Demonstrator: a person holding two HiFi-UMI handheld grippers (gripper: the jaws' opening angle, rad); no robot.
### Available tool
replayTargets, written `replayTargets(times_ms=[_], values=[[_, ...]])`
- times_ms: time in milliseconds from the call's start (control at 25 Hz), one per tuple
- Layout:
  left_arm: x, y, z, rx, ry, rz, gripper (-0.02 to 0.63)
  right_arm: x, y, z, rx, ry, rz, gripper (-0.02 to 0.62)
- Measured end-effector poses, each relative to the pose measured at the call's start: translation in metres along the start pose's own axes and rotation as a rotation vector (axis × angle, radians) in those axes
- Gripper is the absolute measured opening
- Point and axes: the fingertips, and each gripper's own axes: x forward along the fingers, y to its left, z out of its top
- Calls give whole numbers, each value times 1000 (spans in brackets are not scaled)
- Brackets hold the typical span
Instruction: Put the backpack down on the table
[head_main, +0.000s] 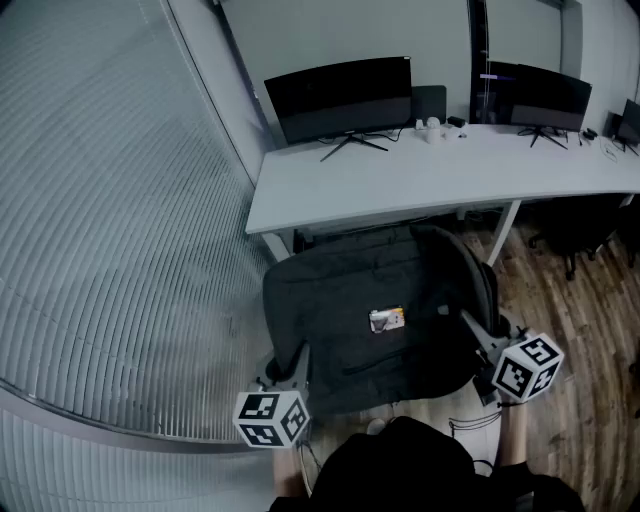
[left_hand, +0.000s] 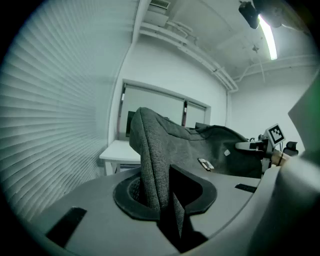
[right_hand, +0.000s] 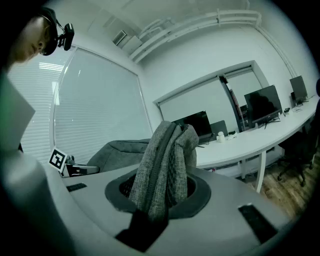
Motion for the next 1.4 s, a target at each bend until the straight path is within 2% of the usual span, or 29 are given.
replayTargets(times_ms=[720, 1080, 1400], values=[[3, -5, -10, -17, 9, 18, 86, 1, -10, -8, 14, 24, 2, 101], [-5, -21, -16, -42, 42, 79, 86, -2, -22, -10, 30, 73, 38, 101], [18, -2, -7, -77, 45, 99, 86, 34, -32, 2, 27, 88, 52, 101]])
